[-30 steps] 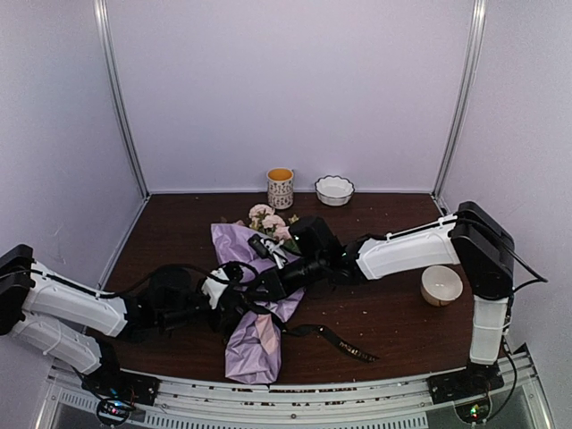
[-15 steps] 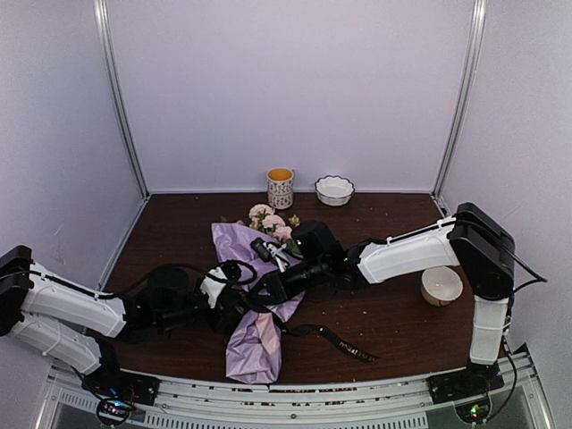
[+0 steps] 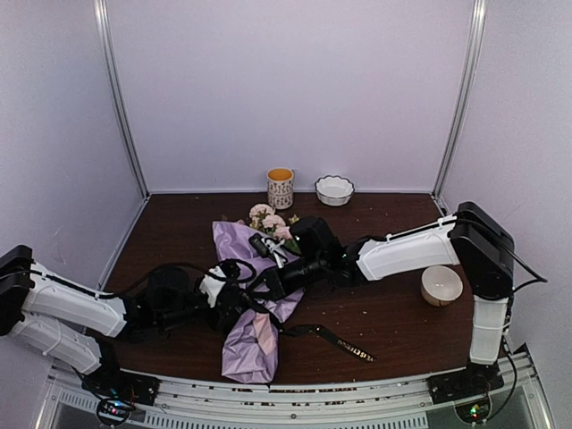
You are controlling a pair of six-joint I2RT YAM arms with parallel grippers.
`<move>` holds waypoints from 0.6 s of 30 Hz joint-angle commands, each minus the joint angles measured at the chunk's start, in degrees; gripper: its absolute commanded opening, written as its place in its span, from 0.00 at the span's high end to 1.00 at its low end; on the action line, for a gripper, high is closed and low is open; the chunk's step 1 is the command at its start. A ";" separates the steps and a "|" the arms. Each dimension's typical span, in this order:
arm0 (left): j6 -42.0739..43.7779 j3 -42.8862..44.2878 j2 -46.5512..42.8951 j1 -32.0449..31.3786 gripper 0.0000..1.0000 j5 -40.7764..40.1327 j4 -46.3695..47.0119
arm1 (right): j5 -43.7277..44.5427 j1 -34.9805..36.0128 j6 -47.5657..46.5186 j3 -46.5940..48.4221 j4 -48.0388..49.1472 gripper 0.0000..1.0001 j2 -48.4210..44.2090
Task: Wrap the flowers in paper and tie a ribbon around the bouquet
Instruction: Tie the half-tied ribbon around the folded bouquet.
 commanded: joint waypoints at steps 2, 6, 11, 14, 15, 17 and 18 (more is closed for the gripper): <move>-0.05 -0.22 -3.98 0.20 0.70 -1.89 0.28 | 2.64 0.08 -2.45 0.46 -1.79 1.00 -3.63; 1.13 -0.05 -6.27 0.21 0.66 -2.88 -2.45 | 2.85 0.09 -3.44 0.62 -2.93 1.00 -4.53; 2.03 0.03 -7.43 0.21 0.57 -2.96 -4.58 | 3.53 0.05 -4.21 0.37 -3.82 1.00 -5.69; 2.49 0.24 -7.53 0.17 0.56 -3.05 -5.62 | 4.28 0.05 -4.82 0.45 -5.05 1.00 -6.08; 2.54 0.38 -7.61 0.19 0.57 -3.00 -5.97 | 4.66 0.06 -5.20 0.60 -5.77 1.00 -6.14; 2.66 0.48 -8.02 0.14 0.58 -2.61 -6.36 | 5.33 0.10 -5.75 0.78 -6.96 1.00 -6.20; 2.76 0.59 -8.28 0.13 0.59 -2.30 -6.56 | 6.09 0.10 -6.04 0.80 -7.44 1.00 -6.32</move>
